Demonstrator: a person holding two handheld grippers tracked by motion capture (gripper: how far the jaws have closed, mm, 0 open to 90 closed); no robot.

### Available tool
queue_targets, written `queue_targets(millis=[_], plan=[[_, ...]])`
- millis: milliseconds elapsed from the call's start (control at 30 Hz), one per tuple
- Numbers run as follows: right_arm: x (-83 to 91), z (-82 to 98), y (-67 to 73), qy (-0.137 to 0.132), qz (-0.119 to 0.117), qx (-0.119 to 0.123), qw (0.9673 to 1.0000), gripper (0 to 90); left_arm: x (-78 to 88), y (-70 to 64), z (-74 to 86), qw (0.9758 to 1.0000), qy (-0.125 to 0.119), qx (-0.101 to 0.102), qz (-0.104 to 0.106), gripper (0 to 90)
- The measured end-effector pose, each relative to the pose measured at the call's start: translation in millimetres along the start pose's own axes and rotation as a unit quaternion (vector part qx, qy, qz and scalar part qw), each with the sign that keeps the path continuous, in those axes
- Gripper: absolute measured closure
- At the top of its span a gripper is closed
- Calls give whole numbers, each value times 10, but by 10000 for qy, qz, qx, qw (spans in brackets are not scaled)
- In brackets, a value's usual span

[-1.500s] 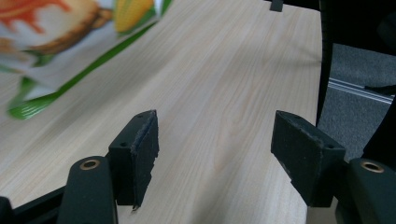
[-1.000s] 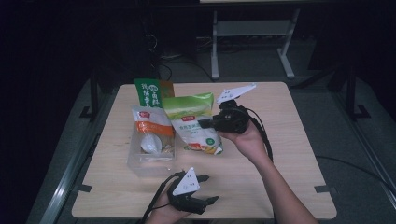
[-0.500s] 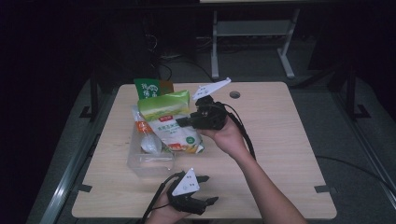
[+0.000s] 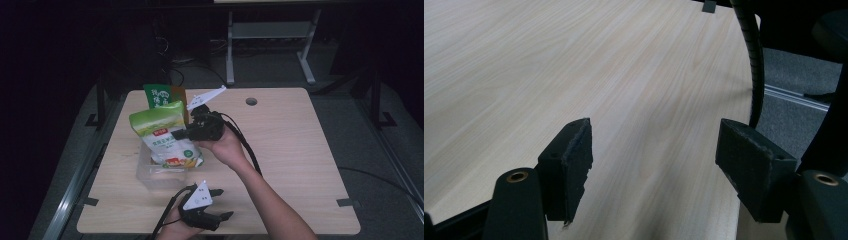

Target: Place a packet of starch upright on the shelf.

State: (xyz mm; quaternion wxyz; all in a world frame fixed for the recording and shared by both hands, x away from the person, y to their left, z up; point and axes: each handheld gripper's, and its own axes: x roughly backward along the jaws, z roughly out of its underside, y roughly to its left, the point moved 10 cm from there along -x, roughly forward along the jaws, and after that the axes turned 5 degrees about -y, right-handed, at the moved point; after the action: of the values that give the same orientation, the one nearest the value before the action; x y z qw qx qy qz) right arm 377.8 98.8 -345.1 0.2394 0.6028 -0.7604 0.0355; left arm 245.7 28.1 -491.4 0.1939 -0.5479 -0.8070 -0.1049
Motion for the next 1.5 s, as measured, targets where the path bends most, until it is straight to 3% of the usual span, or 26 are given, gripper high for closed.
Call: queue_targets(millis=[367, 633, 733, 833, 1067, 1333, 1500], plan=[[-320, 32, 7, 186, -348, -134, 9991, 895, 6, 14, 22, 10000, 52, -53, -18, 307], [-507, 16, 34, 175, -584, -227, 9979, 894, 1, 25, 32, 10000, 5, 65, -63, 303], [-571, 3, 65, 154, -727, -258, 9969, 895, 16, 54, 29, 9999, 27, -93, -51, 302], [-630, 4, 85, 201, -815, -200, 9963, 894, 31, 56, 30, 10000, 23, 3, -76, 301], [-772, 73, 63, 462, -863, -157, 9951, 894, 47, 92, 39, 9997, -21, 188, -141, 302], [-873, 266, 52, 906, -802, 24, 9927, 887, 48, 136, 74, 9997, 76, 152, -196, 303], [-838, 302, 30, 882, -823, -10, 9927, 830, 49, 145, 71, 9996, 49, 157, -216, 303]])
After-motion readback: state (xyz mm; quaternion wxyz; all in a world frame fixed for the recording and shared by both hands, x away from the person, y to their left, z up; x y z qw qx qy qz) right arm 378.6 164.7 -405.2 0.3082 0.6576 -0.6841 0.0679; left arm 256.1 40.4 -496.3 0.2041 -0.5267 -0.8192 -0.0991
